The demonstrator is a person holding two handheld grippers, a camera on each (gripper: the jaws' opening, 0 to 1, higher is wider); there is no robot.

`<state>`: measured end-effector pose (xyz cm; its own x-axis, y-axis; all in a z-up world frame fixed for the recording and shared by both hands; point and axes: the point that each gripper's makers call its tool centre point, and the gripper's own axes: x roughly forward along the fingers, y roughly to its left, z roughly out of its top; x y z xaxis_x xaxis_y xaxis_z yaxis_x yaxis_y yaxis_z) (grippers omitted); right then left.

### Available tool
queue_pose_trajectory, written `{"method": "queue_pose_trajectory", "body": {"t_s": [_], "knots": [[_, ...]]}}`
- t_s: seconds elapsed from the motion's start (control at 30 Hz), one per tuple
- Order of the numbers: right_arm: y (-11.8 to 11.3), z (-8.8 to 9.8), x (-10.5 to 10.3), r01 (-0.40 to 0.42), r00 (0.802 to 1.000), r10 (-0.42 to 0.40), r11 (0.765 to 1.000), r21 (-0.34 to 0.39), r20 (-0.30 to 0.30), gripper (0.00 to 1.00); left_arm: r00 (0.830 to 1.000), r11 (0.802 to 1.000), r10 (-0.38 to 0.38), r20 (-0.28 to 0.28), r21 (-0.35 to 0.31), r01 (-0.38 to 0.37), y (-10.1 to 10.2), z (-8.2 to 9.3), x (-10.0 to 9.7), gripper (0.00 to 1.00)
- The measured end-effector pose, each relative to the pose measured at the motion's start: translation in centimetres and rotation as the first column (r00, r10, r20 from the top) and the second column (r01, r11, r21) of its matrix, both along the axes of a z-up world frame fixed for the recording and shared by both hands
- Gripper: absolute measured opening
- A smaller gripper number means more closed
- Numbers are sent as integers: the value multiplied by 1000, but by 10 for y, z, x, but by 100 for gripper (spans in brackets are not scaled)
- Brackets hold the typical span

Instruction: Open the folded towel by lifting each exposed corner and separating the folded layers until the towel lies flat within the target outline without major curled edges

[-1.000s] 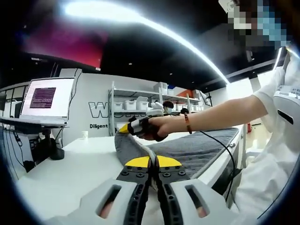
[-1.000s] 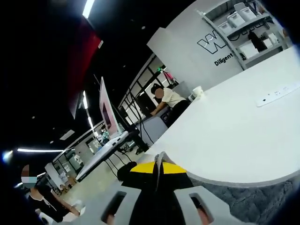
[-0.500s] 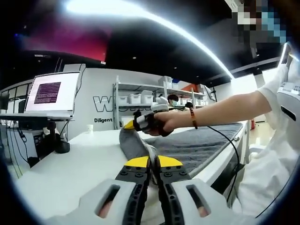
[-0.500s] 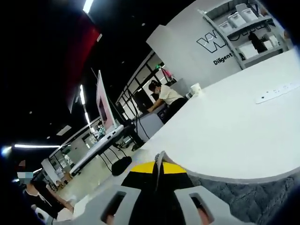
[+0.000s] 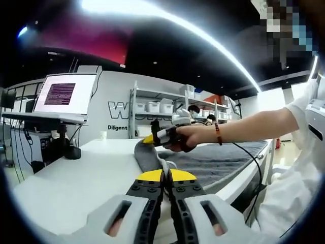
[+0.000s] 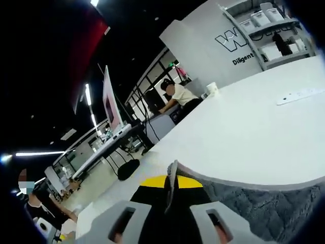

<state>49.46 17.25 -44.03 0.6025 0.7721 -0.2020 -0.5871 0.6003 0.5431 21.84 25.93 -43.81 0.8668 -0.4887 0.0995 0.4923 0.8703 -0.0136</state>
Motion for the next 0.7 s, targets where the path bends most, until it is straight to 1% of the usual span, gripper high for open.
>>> {"method": "queue_pose_trajectory", "body": {"t_s": [0.1, 0.17, 0.27, 0.3, 0.37, 0.43, 0.57, 0.7], "knots": [[1, -2, -4, -13, 1000, 13, 1000, 11, -20, 3, 999, 1000, 13, -30, -14, -13, 4, -5, 1, 2], [2, -4, -7, -25, 1000, 25, 1000, 5, -18, 4, 999, 1000, 21, -31, -10, -21, 6, -7, 0, 2], [4, -9, -12, -44, 998, 44, 999, 1, -41, 5, 999, 999, 32, -43, -19, -33, 10, -10, 0, 2], [5, -11, -14, -55, 997, 55, 999, 0, -54, 5, 998, 999, 37, -43, -13, -38, 10, -10, 0, 2], [4, -12, -16, -56, 997, 55, 998, -9, -53, 3, 998, 999, 37, -46, -9, -38, 11, -12, 1, 3], [3, -13, -19, -73, 996, 72, 997, -27, -54, 2, 998, 999, 39, -47, -17, -40, 11, -11, 1, 3], [2, -16, -27, -104, 992, 101, 993, -50, -70, 2, 998, 998, 49, -35, -28, -50, 13, -7, 1, 4], [-6, -14, -30, -113, 991, 109, 993, -48, -72, 2, 998, 998, 55, -27, -27, -55, 13, -4, 2, 6]]}}
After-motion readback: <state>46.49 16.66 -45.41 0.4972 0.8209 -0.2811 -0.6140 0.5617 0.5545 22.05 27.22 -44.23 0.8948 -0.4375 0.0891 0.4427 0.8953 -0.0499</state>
